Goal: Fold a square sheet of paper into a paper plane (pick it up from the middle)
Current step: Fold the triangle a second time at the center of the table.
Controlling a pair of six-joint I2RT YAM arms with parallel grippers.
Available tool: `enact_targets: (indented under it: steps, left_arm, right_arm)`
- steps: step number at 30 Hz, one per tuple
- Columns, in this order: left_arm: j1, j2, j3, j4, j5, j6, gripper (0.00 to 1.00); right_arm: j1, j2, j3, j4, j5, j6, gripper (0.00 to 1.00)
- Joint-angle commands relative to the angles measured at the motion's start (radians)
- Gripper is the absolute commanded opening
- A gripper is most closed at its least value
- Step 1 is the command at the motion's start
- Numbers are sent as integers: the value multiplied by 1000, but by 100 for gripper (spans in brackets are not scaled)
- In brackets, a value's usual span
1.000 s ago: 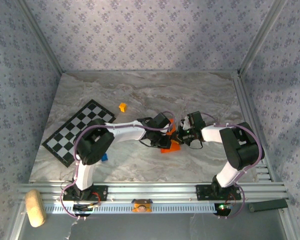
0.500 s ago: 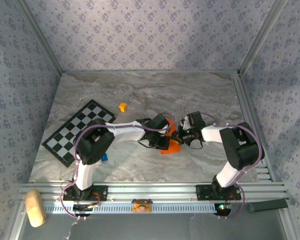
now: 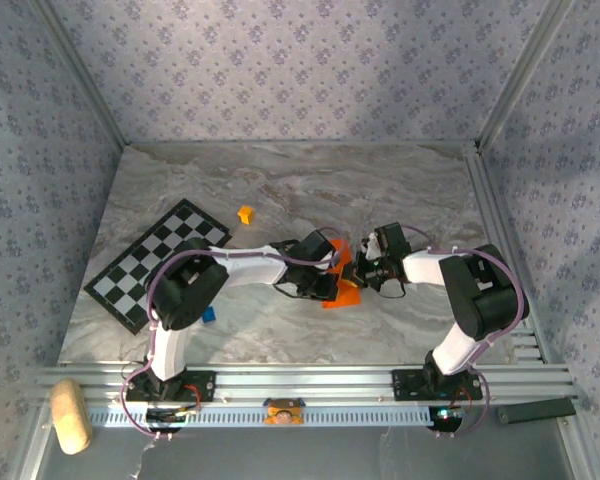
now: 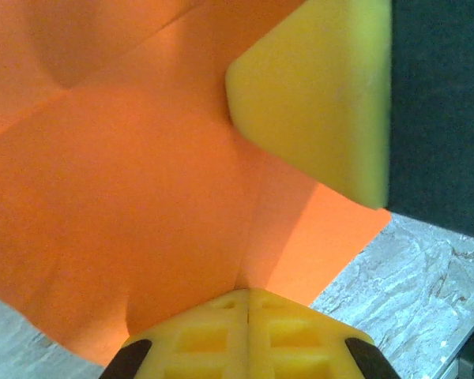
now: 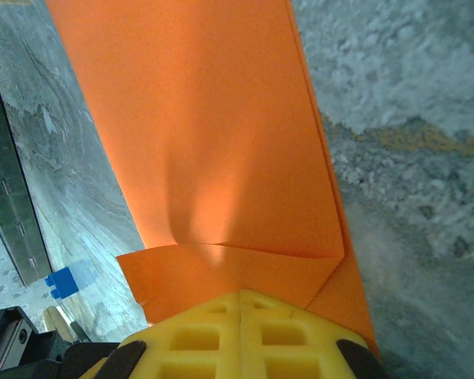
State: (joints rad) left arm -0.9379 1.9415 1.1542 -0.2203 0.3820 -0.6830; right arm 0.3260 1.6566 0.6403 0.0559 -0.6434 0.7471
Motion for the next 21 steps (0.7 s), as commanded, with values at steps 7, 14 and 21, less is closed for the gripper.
enact_targets:
  steps: [7,14,21]
  left_arm:
    - [1,-24,-87,15,2,-37,4]
    - [0,-50,-147,58,12,-75,5]
    - [0,-81,-192,59,14,-80,6]
  right_arm:
    - [-16,52,-25,-98,116,-26,0]
    - [-18,55,-26,-102,121,-31,0]
    - [-18,51,-26,-108,125,-34,0]
